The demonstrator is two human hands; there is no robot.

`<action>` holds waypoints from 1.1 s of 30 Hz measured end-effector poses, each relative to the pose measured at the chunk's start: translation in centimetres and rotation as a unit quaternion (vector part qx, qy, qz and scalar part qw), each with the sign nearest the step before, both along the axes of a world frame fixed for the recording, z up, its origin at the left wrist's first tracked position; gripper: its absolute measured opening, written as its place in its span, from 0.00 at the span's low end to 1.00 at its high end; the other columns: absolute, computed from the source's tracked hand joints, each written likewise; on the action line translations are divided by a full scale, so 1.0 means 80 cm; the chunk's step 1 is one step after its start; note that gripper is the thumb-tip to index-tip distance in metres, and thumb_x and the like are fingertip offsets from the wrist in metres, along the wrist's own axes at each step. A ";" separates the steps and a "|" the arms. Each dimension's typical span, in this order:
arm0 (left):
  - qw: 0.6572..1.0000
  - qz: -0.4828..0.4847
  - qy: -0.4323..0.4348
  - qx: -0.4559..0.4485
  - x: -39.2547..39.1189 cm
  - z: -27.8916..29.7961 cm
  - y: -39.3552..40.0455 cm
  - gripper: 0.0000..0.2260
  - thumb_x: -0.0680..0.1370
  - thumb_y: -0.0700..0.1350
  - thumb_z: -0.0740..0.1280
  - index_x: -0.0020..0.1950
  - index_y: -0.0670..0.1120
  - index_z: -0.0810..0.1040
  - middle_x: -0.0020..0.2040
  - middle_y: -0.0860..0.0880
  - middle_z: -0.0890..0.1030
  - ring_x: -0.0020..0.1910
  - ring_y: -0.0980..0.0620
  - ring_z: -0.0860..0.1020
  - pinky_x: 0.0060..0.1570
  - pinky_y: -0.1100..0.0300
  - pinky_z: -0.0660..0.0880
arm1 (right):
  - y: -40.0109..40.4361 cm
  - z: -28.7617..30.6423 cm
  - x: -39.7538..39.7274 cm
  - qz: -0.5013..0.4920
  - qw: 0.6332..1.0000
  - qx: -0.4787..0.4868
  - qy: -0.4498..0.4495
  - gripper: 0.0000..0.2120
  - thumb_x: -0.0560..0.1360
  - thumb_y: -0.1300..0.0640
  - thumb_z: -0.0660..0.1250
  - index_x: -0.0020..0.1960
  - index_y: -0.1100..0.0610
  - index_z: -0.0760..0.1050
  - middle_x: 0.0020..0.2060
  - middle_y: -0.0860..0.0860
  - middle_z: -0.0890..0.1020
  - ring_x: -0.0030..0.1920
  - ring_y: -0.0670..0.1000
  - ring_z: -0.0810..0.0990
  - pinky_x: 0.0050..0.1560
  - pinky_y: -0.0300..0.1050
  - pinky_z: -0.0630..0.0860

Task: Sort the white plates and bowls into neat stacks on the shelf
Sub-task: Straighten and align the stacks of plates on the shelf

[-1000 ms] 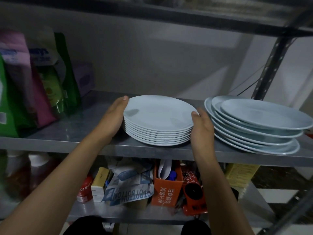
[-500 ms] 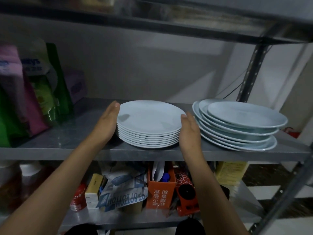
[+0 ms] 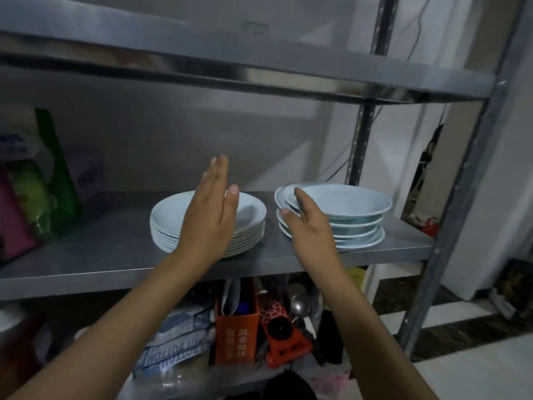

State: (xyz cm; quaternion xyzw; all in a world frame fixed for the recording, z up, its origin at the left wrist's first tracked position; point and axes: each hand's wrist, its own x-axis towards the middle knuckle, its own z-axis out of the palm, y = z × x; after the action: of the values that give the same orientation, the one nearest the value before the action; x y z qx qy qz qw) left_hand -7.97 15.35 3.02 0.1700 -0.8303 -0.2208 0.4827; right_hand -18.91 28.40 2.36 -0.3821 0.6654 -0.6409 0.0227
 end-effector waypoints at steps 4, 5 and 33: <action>0.998 -0.064 -0.019 -0.003 -0.033 0.011 0.048 0.24 0.83 0.53 0.50 0.78 0.50 0.52 0.79 0.53 0.53 0.77 0.58 0.51 0.70 0.66 0.47 | 0.043 0.006 -0.009 -0.106 0.990 -0.044 0.077 0.21 0.78 0.59 0.63 0.69 0.48 0.68 0.69 0.43 0.69 0.68 0.41 0.65 0.70 0.40 0.62; 0.996 -0.084 -0.033 -0.005 -0.043 0.008 0.059 0.24 0.83 0.53 0.50 0.78 0.50 0.53 0.79 0.54 0.52 0.77 0.58 0.49 0.71 0.65 0.47 | 0.052 0.004 -0.012 -0.151 0.982 -0.053 0.104 0.21 0.78 0.60 0.62 0.69 0.49 0.68 0.71 0.44 0.66 0.69 0.42 0.63 0.70 0.37 0.59; 0.707 -0.310 0.124 0.624 -0.143 -0.032 0.084 0.14 0.81 0.49 0.60 0.63 0.45 0.78 0.58 0.47 0.82 0.58 0.49 0.79 0.60 0.54 0.75 | 0.105 -0.051 -0.143 -0.116 0.926 -0.143 -0.329 0.19 0.76 0.53 0.65 0.66 0.54 0.71 0.53 0.51 0.81 0.54 0.53 0.79 0.56 0.51 0.76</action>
State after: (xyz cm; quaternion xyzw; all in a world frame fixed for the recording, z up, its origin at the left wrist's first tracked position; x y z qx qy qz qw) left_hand -19.42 22.11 0.48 0.1369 -0.4421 -0.8444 0.2697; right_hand -30.34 36.80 -1.75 -0.0690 0.5614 -0.8172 0.1110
